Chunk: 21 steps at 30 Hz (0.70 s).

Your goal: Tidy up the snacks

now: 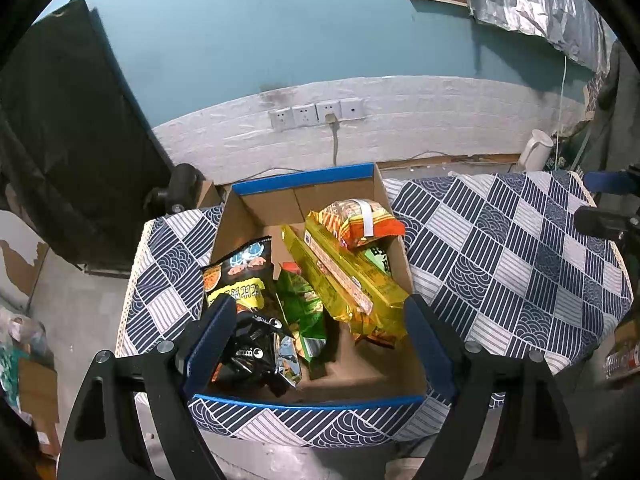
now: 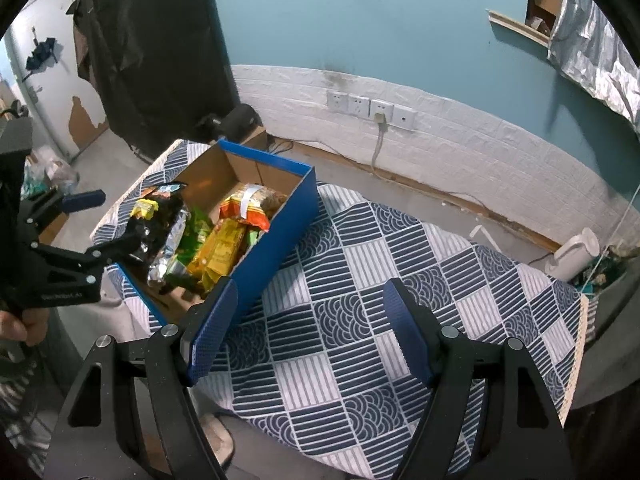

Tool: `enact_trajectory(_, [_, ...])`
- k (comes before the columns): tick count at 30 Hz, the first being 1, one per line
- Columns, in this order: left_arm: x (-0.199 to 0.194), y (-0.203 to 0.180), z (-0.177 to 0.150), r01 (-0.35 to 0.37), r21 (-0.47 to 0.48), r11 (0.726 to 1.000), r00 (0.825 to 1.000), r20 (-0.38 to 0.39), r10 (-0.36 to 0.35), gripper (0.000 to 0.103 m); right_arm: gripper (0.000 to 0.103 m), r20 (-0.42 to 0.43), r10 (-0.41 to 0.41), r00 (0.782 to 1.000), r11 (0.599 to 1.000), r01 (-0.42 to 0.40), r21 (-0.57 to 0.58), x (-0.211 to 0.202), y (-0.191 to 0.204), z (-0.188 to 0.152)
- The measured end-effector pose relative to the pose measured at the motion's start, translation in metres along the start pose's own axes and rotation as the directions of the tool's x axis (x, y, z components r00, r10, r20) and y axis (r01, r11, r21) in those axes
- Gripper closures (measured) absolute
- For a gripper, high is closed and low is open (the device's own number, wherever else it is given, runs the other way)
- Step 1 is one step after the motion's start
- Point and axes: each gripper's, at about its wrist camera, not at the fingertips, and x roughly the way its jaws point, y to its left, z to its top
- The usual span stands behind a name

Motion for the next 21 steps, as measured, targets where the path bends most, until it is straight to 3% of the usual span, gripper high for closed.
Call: enact_trajectory(21, [0.0049,-0.0004,-0.0015,0.005,-0.002,1.0,1.0,-0.009,-0.005,0.017,0.027,-0.009,0.004,1.0,1.0,-0.004,-0.004,0.0044,0.004,-0.0014])
